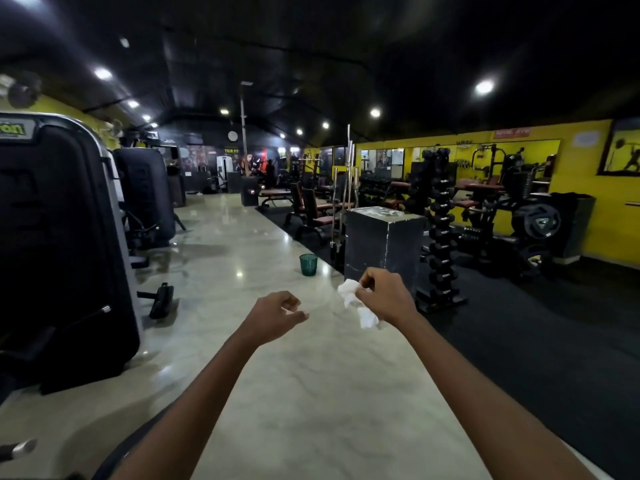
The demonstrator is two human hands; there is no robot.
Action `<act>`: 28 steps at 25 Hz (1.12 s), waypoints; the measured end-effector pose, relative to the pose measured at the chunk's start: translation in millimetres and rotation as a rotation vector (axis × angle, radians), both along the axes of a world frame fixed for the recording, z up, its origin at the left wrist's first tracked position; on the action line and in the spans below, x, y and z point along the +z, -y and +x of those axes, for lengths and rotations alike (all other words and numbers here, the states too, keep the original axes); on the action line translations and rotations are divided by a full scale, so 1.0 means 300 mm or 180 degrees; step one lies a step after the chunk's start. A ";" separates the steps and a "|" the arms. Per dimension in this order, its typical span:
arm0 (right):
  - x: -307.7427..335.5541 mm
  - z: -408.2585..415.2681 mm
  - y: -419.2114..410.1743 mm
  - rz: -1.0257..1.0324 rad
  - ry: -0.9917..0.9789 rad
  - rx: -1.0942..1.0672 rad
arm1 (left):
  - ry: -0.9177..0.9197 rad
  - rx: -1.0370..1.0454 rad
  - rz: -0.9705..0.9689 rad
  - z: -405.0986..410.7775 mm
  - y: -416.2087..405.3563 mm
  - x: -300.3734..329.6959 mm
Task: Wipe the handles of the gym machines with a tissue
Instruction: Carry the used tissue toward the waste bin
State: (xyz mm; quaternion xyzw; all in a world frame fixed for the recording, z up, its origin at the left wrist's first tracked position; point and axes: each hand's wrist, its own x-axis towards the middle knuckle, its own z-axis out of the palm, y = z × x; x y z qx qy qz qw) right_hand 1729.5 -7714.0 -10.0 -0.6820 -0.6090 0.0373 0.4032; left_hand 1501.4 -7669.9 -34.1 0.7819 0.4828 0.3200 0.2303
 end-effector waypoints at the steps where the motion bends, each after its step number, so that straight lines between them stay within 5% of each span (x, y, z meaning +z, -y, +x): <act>1: -0.003 0.045 -0.079 -0.0007 0.0001 0.0017 | 0.0022 0.0005 -0.0009 0.047 -0.080 -0.004; 10: 0.024 0.394 -0.799 -0.0173 0.0092 0.0199 | 0.0107 0.0080 0.0019 0.395 -0.763 0.037; 28: -0.034 0.697 -2.410 -0.0253 -0.0201 0.0222 | -0.0037 0.0237 -0.0034 0.624 -2.353 0.011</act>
